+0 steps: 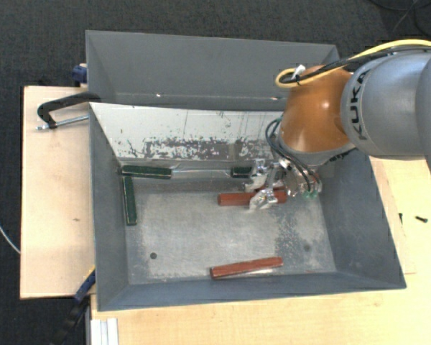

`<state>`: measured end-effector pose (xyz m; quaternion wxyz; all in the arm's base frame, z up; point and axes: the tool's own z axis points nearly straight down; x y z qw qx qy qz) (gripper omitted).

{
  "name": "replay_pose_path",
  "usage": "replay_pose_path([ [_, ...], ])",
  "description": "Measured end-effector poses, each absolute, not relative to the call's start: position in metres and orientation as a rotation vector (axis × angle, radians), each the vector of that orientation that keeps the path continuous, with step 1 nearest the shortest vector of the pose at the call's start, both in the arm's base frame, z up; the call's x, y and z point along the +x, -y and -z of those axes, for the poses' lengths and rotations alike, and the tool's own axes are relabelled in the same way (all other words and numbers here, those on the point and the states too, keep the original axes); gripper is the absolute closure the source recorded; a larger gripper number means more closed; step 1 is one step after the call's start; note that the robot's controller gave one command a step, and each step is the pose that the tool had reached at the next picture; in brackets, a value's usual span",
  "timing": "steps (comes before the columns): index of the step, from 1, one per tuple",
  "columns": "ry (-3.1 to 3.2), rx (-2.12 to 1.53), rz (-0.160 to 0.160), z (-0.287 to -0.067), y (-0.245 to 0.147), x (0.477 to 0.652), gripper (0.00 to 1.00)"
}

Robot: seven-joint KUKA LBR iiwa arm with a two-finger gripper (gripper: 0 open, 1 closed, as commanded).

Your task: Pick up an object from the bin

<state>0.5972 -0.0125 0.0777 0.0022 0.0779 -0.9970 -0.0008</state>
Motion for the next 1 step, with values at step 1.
replay_pose_path([
  [1,3.142,0.225,0.0,-0.2155,0.0138,0.5923,1.0],
])
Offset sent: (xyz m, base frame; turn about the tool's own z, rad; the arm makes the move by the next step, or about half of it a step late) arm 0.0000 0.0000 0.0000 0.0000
